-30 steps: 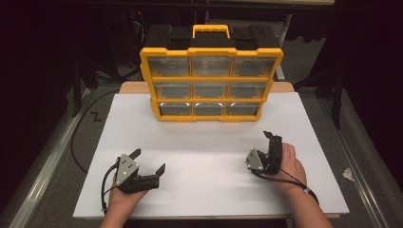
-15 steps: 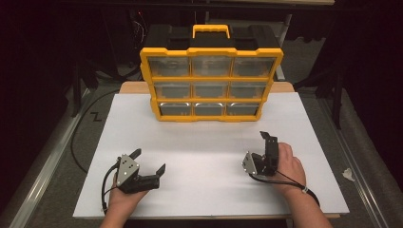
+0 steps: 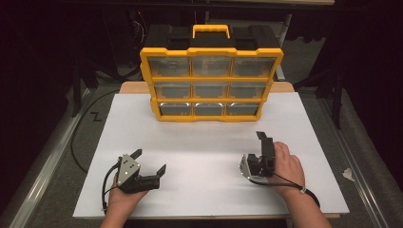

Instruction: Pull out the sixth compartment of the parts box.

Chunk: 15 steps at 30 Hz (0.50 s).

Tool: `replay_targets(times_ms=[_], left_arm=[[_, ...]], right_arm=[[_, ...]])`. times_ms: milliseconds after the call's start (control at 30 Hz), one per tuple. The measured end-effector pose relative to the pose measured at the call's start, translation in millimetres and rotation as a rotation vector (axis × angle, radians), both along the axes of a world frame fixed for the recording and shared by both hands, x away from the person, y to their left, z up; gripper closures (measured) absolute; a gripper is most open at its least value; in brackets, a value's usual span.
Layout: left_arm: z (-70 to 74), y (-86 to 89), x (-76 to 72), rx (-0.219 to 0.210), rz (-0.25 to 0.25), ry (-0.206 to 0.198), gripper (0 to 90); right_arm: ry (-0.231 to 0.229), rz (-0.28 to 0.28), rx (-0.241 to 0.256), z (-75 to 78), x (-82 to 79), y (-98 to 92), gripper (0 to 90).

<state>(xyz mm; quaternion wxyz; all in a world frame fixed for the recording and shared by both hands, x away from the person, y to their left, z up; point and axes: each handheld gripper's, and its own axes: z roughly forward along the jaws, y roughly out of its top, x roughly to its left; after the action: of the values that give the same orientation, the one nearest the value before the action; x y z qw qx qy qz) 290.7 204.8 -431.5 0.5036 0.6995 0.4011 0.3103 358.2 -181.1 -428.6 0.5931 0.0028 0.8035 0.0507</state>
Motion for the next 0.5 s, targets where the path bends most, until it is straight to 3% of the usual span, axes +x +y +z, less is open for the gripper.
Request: replay_targets(times_ms=[267,500], left_arm=[[0.3,0.6,0.7,-0.009,0.010,0.002,1.9],[-0.3,-1.5,0.9,-0.004,-0.006,0.001,1.9]], right_arm=[[-0.027,0.015,-0.041,0.4,-0.7,5.9,1.1],[-0.063,-0.008,-0.023,4.2,9.4,6.7,2.0]])
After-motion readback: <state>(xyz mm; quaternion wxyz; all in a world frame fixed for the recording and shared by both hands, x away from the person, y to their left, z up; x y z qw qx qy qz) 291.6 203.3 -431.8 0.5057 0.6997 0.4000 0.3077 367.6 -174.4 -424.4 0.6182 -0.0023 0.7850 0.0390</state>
